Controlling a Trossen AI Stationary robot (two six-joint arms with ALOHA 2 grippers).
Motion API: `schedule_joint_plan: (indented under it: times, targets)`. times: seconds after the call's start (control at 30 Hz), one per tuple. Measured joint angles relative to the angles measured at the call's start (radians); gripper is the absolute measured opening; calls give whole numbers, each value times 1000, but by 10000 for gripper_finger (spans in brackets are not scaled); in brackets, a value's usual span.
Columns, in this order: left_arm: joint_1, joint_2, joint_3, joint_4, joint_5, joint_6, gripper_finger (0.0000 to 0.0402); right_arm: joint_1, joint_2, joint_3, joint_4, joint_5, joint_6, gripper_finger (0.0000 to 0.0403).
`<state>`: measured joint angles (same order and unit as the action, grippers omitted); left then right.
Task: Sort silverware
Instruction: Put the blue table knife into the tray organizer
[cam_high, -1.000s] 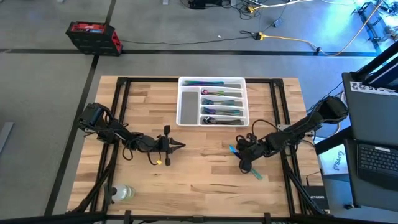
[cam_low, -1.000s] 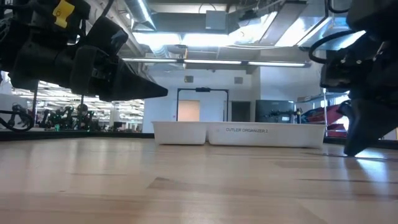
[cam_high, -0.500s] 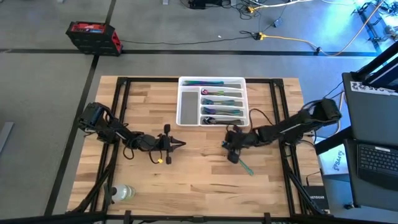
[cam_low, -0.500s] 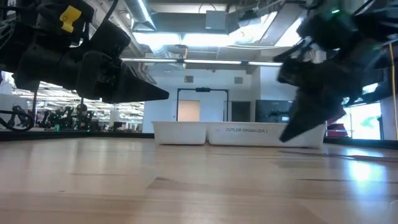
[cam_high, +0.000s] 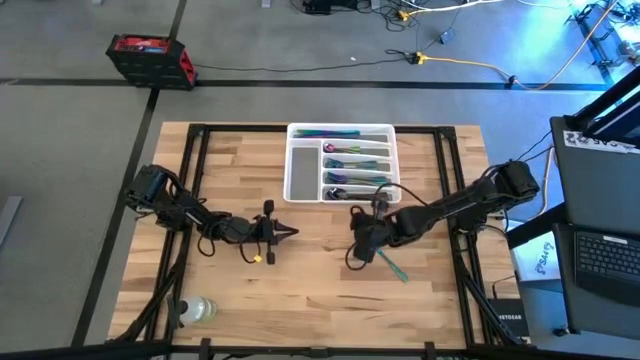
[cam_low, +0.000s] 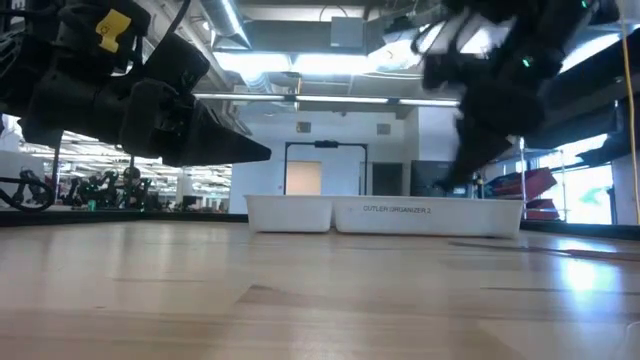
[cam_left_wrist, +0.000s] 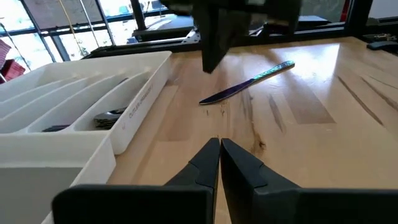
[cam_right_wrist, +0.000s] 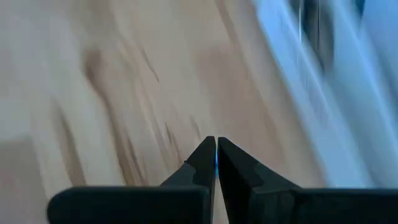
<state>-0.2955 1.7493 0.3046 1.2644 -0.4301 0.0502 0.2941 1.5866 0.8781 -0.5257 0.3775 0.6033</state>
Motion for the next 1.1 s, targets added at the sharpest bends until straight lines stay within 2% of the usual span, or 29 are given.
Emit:
schedule_joint_plan:
  times: [0.07,0.23,0.77,1.1]
  targets:
    - [0,0,0,-1,1,0,0,0,2,-30,17,-39,67,0]
    - [7,0,0,-6,0,1,0,1,2,-87,165,-162,80,0]
    - [8,0,0,-28,0,-3,0,-2,2,-162,175,-126,80,0]
    - [8,0,0,-32,0,-25,0,-3,2,-207,323,-153,30,0]
